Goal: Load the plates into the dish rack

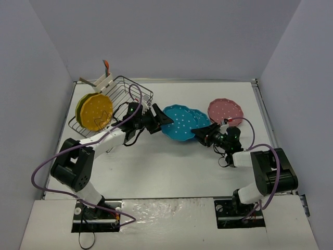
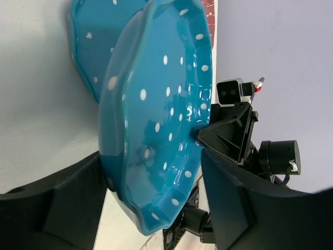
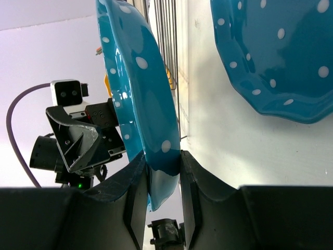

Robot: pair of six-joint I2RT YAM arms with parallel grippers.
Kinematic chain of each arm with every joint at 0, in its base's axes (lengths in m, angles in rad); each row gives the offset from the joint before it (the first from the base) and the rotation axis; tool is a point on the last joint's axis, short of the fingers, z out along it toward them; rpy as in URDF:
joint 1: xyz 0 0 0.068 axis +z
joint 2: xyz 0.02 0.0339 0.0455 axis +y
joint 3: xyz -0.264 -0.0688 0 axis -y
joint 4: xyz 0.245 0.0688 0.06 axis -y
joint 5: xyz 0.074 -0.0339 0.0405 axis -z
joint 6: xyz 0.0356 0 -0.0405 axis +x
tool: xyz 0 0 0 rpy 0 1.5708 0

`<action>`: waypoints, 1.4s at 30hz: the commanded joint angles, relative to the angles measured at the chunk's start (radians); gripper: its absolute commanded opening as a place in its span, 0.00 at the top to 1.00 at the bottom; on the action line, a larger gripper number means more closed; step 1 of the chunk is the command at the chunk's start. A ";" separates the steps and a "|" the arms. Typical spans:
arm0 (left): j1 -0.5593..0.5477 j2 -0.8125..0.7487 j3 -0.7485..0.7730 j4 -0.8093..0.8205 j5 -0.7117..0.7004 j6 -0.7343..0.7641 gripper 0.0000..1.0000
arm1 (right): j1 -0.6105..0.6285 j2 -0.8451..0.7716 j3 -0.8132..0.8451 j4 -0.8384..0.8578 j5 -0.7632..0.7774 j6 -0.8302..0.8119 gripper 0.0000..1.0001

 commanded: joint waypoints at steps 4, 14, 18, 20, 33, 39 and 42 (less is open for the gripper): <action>-0.012 -0.034 0.036 0.134 0.065 -0.046 0.54 | 0.008 -0.038 0.067 0.497 -0.079 0.008 1.00; -0.013 -0.046 0.003 0.275 0.086 -0.085 0.94 | 0.024 -0.053 0.065 0.453 -0.084 -0.029 1.00; -0.013 -0.064 -0.001 0.280 0.093 -0.052 1.00 | 0.023 -0.097 0.071 0.343 -0.088 -0.089 0.83; -0.013 -0.087 0.002 0.256 0.095 -0.020 1.00 | 0.023 -0.132 0.079 0.249 -0.090 -0.138 0.56; 0.012 -0.256 0.191 -0.241 -0.015 0.390 1.00 | 0.019 -0.415 0.260 -0.559 0.045 -0.620 0.00; 0.063 -0.320 0.274 -0.389 -0.054 0.494 1.00 | 0.016 -0.431 0.288 -0.701 0.093 -0.706 0.00; 0.109 -0.341 0.329 -0.490 -0.080 0.599 1.00 | 0.016 -0.447 0.284 -0.703 0.093 -0.715 0.00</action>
